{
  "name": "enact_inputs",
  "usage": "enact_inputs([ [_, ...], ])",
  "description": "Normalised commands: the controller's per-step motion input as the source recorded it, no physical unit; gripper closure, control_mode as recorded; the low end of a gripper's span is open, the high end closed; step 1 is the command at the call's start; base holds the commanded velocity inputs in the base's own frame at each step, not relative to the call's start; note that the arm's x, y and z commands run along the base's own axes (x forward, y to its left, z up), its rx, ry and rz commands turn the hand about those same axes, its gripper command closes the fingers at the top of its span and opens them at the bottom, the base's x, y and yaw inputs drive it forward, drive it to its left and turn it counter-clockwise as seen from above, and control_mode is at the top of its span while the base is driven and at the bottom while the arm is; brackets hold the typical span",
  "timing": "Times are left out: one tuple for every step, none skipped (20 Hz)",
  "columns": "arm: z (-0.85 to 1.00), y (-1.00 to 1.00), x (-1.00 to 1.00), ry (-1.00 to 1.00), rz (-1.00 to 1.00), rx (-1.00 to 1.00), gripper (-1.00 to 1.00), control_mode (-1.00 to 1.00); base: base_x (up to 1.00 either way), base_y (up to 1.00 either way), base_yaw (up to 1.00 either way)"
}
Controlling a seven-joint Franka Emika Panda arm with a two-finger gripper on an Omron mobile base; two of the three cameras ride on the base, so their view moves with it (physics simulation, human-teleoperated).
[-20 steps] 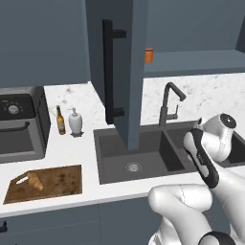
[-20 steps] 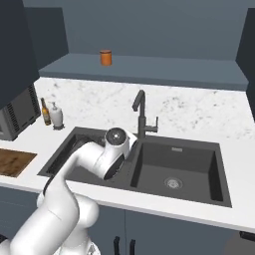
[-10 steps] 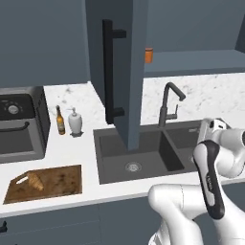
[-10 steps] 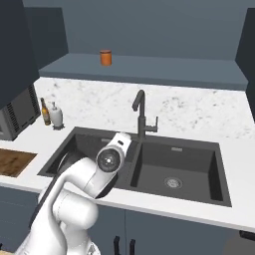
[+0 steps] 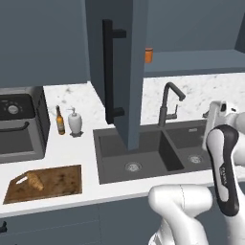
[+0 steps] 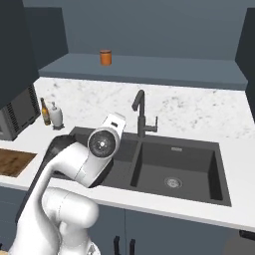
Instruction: From the different types of pastries on the counter, select a croissant and place it on the cutting board. Then retrieve a jar of jam from the cabinet and place it alongside the croissant on the cutting board.
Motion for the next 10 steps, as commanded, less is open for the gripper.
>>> enact_inputs([
  [1.0, 0.0, -0.34, 0.03, 0.05, 0.0, -1.0, -1.0, 0.0, 0.0, 0.0],
  [1.0, 0.0, -0.33, 0.02, 0.04, 0.01, -1.0, -1.0, 0.0, 0.0, 0.0],
  [1.0, 0.0, -0.26, 0.0, 0.04, 0.01, -1.0, -1.0, 0.0, 0.0, 0.0],
  [1.0, 0.0, -0.09, 0.0, 0.04, 0.01, -1.0, -1.0, 0.0, 0.0, 0.0],
  [1.0, 0.0, 0.0, 0.0, 0.03, 0.0, -1.0, -1.0, 0.0, 0.0, 0.0],
  [1.0, 0.0, 0.0, 0.02, 0.04, 0.0, -1.0, -1.0, 0.0, 0.0, 0.0],
  [1.0, 0.0, 0.0, 0.03, 0.04, 0.0, -1.0, -1.0, 0.0, 0.0, 0.0],
  [1.0, 0.04, 0.0, 0.04, 0.03, 0.0, -1.0, -1.0, 0.0, 0.0, 0.0],
  [1.0, 0.05, 0.02, 0.05, 0.04, 0.0, -1.0, -1.0, 0.0, 0.0, 0.0],
  [0.99, 0.1, 0.0, 0.08, 0.03, 0.0, -1.0, -1.0, 0.0, 0.0, 0.0],
])
